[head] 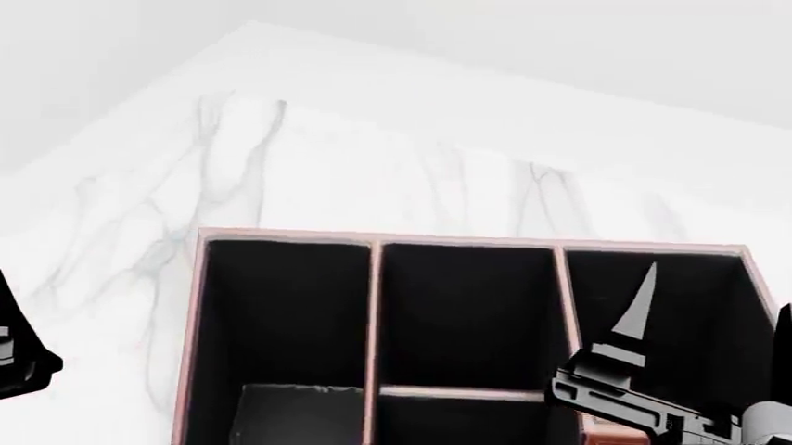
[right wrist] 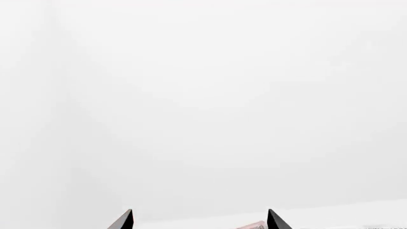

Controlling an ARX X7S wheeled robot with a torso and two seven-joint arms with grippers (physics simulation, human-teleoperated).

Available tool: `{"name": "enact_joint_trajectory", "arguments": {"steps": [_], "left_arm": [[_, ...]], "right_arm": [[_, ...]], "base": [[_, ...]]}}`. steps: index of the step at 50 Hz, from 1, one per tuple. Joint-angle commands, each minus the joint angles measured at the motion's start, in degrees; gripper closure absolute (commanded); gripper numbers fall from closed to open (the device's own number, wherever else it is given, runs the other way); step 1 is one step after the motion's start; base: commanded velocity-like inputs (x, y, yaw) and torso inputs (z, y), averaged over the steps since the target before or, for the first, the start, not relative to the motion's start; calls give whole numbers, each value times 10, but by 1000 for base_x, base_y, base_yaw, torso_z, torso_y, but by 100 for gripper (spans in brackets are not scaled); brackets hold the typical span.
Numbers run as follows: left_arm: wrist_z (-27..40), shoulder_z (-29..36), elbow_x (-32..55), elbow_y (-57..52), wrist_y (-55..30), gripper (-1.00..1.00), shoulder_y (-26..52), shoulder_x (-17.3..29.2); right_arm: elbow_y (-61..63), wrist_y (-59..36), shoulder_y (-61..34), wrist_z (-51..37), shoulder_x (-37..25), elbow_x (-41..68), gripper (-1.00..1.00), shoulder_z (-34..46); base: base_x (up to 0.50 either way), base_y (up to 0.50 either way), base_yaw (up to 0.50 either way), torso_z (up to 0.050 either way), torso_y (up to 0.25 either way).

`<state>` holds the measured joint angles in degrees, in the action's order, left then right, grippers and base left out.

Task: Pick up the book and place it in the front compartment of the caddy.

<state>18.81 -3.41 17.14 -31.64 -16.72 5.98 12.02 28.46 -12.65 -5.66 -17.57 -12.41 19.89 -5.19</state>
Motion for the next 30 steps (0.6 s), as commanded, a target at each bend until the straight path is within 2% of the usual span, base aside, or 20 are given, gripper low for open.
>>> {"name": "enact_joint_trajectory", "arguments": {"steps": [1,9,12,18,24,25,29,30], "left_arm": [[1,1,14,7,-11,-100,2,4],[-21,22,35,10,-73,-100,12,37],[-48,16,76,2,-103,-100,18,55],[-91,60,64,9,-118,-100,20,93],[-142,122,68,-27,-183,-100,39,149],[-189,155,99,-62,-219,-100,43,178],[-225,178,144,-92,-268,-100,50,200],[-242,229,229,-108,-354,-100,136,181]], "right_arm": [[-8,-3,-5,-12,0,-1,-100,-1],[-19,-9,-6,-11,-5,10,-100,-3],[-18,-12,-7,-13,-7,12,-100,-5],[-18,-14,-9,-20,-12,17,-100,-17],[-13,-22,-11,-29,-27,9,-100,-27],[-5,-34,-15,-35,-35,10,-100,-34],[-8,-38,-20,-41,-40,6,-100,-38],[-10,-21,-15,-48,-43,-8,-100,-51]], "base": [[-202,457,0,0,0],[0,0,0,0,0],[0,0,0,0,0],[0,0,0,0,0],[0,0,0,0,0],[0,0,0,0,0],[0,0,0,0,0],[0,0,0,0,0]]}}
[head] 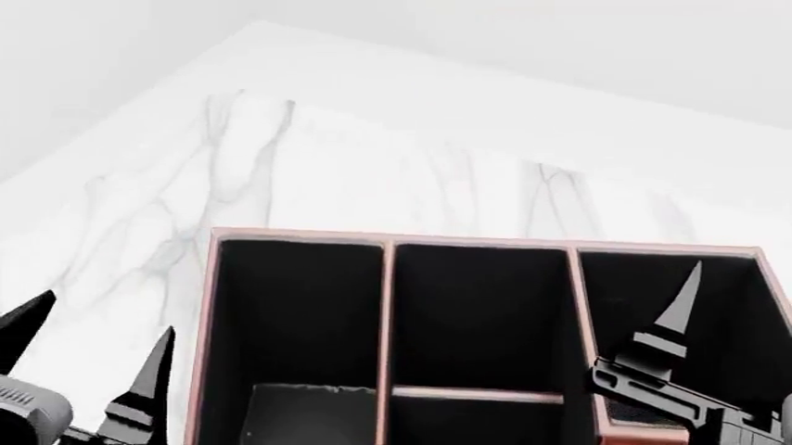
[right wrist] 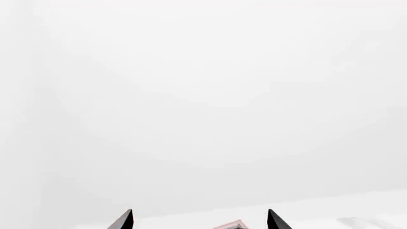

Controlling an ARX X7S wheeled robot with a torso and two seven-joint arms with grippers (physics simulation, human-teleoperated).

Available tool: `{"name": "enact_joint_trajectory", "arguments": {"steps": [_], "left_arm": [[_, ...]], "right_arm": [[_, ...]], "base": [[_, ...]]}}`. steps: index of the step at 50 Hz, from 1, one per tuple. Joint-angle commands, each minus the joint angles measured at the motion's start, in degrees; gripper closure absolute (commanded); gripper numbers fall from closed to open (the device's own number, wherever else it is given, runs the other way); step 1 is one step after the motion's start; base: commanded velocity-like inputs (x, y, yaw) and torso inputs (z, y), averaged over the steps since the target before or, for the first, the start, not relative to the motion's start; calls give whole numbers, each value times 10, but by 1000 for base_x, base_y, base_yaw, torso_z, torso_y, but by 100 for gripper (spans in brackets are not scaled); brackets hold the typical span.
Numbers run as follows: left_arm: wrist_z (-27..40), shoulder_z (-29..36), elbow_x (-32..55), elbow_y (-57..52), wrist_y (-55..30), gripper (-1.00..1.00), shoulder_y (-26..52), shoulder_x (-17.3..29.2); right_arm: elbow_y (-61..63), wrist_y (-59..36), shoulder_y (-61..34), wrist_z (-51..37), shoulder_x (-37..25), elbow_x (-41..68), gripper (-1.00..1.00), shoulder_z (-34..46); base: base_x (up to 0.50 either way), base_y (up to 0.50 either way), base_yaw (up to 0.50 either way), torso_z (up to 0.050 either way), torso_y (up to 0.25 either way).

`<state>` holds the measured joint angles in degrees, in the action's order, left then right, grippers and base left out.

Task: Pick up the book and place it in the front compartment of the caddy.

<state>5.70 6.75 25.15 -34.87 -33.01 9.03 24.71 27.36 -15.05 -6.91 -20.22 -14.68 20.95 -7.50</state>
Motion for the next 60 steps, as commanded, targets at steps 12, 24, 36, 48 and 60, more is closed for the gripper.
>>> {"name": "enact_joint_trajectory", "arguments": {"steps": [12,24,36,48,60], "left_arm": [[-111,133,293,-86,-413,-100,147,56],[-127,158,283,-83,-395,-100,150,61],[-138,158,302,-89,-395,-100,156,67],[-139,155,358,-120,-414,-100,156,67],[-115,153,416,-135,-441,-100,165,57]], "right_arm": [[12,-9,-9,-28,-27,-16,-100,-28],[2,7,-3,-28,-25,-18,-100,-29],[-2,14,0,-28,-25,-20,-100,-25],[2,5,-4,-31,-30,-16,-100,-23],[-8,22,4,-29,-29,-19,-100,-22]], "base": [[0,0,0,0,0],[0,0,0,0,0],[0,0,0,0,0],[0,0,0,0,0],[0,0,0,0,0]]}}
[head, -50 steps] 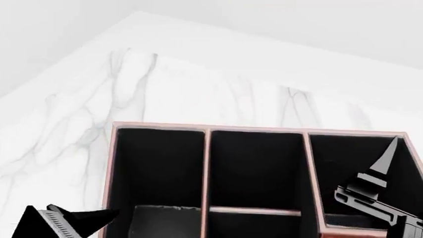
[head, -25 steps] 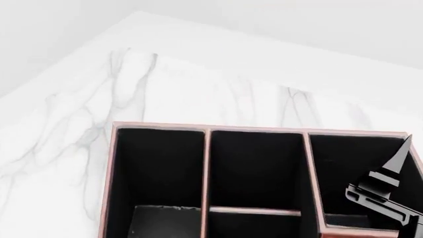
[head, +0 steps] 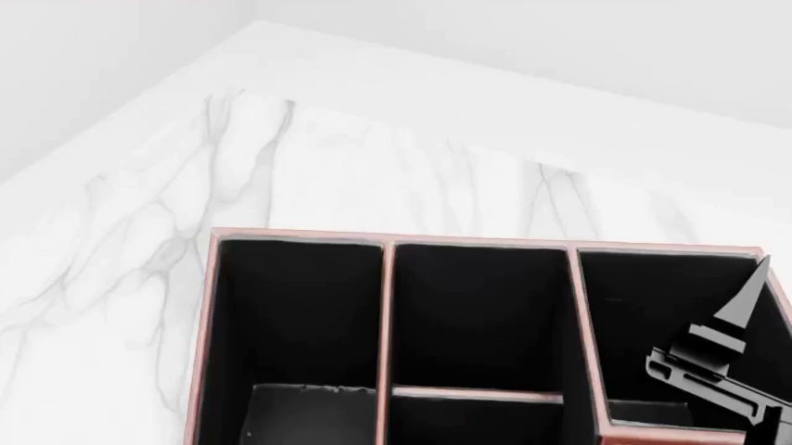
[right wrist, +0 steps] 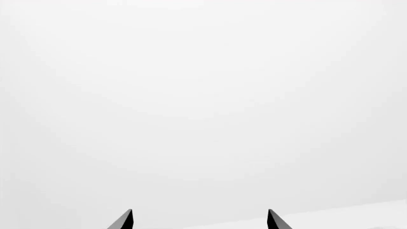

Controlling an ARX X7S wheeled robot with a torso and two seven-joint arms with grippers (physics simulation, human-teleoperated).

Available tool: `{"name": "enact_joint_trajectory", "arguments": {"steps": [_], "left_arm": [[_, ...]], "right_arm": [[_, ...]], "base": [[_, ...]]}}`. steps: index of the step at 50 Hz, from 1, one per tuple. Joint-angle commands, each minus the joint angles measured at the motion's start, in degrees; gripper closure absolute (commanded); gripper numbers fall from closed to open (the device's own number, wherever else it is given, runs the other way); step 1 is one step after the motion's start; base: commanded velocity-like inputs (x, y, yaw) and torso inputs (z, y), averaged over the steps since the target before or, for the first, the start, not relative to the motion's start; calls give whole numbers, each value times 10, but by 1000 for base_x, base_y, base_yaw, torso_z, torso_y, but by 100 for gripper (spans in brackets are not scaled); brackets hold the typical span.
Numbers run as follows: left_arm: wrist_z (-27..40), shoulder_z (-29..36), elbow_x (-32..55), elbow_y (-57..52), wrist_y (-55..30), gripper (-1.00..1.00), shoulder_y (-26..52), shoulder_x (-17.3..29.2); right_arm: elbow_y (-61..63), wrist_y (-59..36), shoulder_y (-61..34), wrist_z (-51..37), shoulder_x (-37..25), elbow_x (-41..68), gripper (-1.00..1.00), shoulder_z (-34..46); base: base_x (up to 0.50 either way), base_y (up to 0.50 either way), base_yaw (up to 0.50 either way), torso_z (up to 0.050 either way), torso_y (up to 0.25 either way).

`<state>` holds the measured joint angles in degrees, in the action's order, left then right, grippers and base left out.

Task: Pick up the book and place it in the front compartment of the caddy.

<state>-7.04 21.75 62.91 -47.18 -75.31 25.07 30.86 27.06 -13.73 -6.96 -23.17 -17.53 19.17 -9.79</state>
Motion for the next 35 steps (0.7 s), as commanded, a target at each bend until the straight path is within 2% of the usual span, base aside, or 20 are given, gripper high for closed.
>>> {"name": "enact_joint_trajectory", "arguments": {"steps": [1,9,22,28,35], "left_arm": [[14,4,41,-11,-20,-100,6,-6],[-5,45,-3,-8,-4,-100,17,-2],[-109,148,-88,-33,51,-100,41,42],[-137,173,-109,-33,71,-100,49,51],[-169,227,-194,7,129,-100,57,61]], "right_arm": [[-1,3,3,-1,-2,1,-100,0],[3,2,4,-4,-5,1,-100,0],[-8,15,6,-2,-4,-1,-100,4],[-6,12,4,-3,-6,0,-100,4],[0,6,4,-6,-9,4,-100,3]], "base": [[0,0,0,0,0],[0,0,0,0,0],[0,0,0,0,0],[0,0,0,0,0],[0,0,0,0,0]]}}
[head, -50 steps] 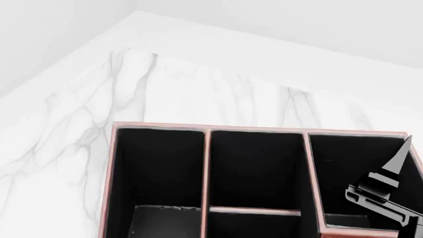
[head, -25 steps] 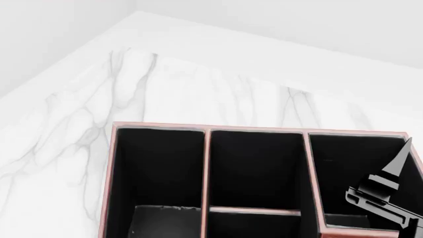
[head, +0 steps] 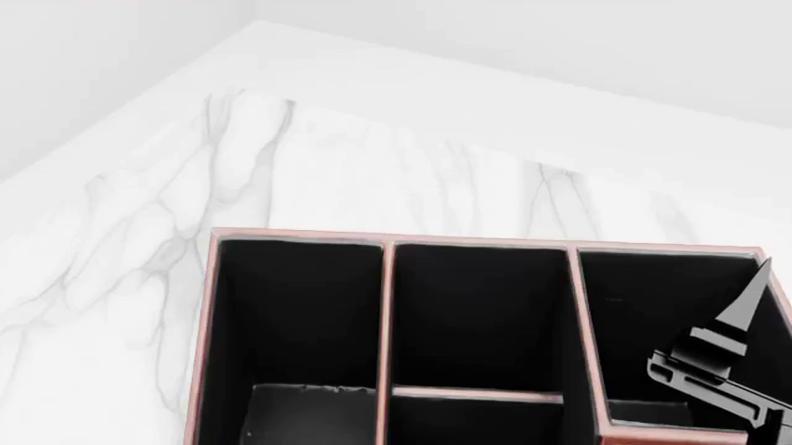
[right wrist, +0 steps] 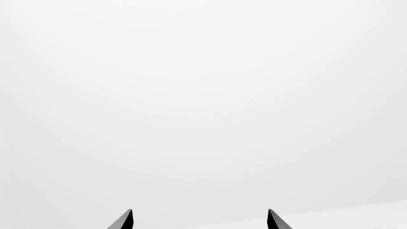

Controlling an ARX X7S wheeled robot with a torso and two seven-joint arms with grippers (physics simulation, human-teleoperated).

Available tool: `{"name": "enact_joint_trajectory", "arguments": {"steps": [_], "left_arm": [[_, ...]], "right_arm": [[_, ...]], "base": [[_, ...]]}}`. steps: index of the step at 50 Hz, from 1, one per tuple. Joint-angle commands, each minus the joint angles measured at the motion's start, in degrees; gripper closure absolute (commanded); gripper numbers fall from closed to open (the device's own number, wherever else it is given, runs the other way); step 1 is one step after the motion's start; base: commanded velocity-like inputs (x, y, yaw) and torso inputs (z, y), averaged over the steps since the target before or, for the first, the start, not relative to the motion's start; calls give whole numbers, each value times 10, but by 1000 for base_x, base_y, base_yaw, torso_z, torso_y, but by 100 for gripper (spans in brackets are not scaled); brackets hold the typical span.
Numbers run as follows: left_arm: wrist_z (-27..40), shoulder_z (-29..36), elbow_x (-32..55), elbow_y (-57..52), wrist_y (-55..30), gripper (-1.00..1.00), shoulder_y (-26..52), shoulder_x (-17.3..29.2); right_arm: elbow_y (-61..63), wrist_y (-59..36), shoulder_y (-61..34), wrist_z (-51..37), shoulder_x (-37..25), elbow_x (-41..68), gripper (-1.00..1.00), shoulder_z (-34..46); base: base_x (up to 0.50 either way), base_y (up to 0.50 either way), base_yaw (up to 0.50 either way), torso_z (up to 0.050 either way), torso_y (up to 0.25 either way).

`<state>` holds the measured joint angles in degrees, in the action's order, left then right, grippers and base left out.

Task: Pick up the book and place it in the front compartment of the caddy.

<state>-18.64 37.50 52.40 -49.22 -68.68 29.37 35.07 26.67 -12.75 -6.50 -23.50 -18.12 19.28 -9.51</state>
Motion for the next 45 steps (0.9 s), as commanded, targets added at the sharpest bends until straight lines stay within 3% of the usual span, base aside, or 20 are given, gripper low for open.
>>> {"name": "enact_joint_trajectory", "arguments": {"steps": [1,7,18,39,40,45], "left_arm": [[-57,73,-95,32,69,-100,14,20],[-103,136,-177,62,146,-100,17,38],[-128,174,-215,104,177,-100,24,31],[-131,199,-248,179,201,-100,27,2],[-131,199,-248,179,201,100,27,2],[-129,195,-245,174,205,100,26,6]], "right_arm": [[5,-4,-1,-3,-3,3,-100,1],[-4,8,2,0,-1,0,-100,3],[-4,9,4,-2,-3,3,-100,3],[-2,8,4,-7,-8,1,-100,4],[-2,9,4,-7,-8,1,-100,5],[-12,22,7,-4,-5,-3,-100,7]], "base": [[0,0,0,0,0],[0,0,0,0,0],[0,0,0,0,0],[0,0,0,0,0],[0,0,0,0,0],[0,0,0,0,0]]}}
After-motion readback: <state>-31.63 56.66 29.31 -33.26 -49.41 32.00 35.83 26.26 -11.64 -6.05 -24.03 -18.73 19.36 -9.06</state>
